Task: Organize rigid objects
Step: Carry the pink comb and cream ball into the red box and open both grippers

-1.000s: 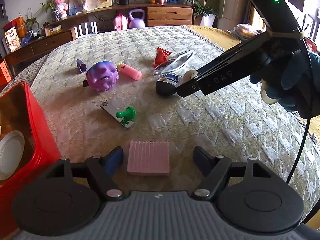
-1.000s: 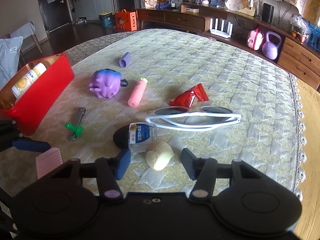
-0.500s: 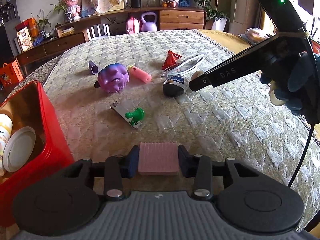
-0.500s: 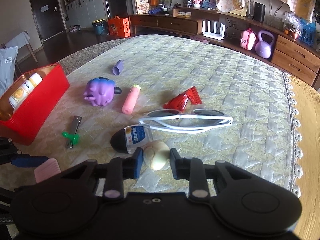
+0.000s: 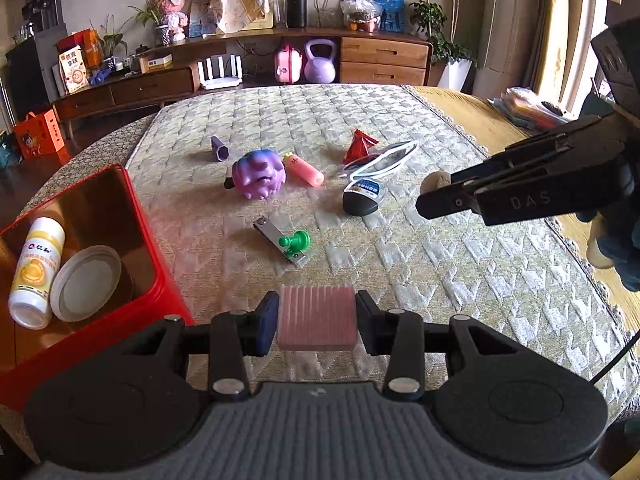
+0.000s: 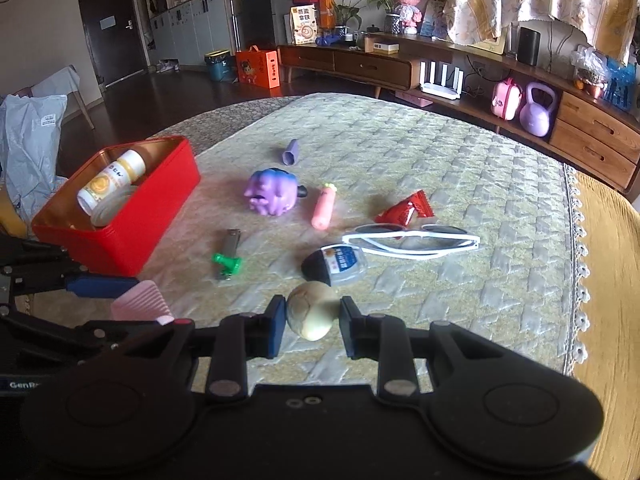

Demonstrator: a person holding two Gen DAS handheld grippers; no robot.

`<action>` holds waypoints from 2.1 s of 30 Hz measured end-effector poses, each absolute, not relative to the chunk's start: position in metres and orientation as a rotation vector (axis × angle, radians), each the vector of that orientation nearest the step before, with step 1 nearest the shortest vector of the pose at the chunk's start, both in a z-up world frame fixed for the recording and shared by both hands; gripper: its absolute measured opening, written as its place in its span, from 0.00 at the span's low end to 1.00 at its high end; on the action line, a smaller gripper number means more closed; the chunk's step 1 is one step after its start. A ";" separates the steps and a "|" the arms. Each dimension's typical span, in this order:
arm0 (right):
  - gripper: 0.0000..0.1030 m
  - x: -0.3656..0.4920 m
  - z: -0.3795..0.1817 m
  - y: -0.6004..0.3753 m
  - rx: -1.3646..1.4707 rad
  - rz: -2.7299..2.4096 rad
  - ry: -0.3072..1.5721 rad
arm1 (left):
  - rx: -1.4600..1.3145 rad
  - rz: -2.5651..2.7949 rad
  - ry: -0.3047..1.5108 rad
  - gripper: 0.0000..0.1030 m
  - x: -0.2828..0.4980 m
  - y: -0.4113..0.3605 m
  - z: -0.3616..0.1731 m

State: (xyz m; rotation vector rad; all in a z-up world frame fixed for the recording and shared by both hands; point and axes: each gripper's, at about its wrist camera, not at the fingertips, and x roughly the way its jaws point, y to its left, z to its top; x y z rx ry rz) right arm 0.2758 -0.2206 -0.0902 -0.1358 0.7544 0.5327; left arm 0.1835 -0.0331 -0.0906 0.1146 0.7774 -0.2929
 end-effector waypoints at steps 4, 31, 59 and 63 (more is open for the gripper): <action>0.27 0.260 -0.073 -0.208 -0.141 0.556 0.735 | 0.095 -0.266 0.757 0.39 0.177 -0.022 -0.075; 0.27 0.251 -0.019 -0.054 -0.245 0.689 0.650 | -0.016 -0.033 0.706 0.39 0.163 0.123 -0.029; 0.28 0.337 -0.079 0.068 -0.430 0.693 0.755 | -0.054 0.012 0.979 0.39 0.236 0.160 -0.090; 0.28 0.346 -0.089 0.078 -0.449 0.697 0.780 | -0.028 0.008 0.978 0.39 0.238 0.156 -0.093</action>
